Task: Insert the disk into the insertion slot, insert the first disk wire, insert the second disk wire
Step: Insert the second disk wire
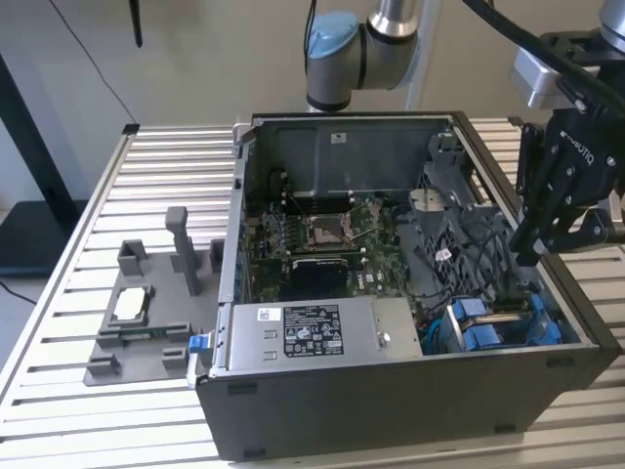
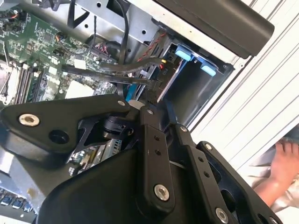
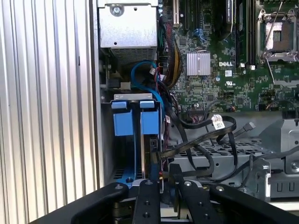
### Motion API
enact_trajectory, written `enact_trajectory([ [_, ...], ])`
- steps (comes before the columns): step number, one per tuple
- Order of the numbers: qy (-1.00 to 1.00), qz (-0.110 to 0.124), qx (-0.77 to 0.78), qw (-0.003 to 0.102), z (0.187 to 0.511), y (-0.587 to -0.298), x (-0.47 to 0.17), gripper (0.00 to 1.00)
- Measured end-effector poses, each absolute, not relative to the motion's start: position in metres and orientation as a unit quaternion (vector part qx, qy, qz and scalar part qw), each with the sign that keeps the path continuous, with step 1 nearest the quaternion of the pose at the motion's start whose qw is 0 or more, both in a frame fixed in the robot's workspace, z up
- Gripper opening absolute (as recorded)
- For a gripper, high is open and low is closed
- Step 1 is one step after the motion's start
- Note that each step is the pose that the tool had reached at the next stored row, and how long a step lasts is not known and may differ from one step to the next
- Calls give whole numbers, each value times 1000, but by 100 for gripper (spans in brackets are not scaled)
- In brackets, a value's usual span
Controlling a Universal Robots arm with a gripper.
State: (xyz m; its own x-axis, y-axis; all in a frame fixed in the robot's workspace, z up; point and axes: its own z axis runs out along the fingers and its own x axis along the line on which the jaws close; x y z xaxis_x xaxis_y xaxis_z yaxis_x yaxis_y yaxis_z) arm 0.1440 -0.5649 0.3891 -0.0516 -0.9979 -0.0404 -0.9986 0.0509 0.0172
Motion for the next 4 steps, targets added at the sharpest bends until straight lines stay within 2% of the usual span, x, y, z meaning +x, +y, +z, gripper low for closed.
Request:
enact_trajectory([
  [4, 725, 20, -689, 9, 389, -565, 144, 24],
])
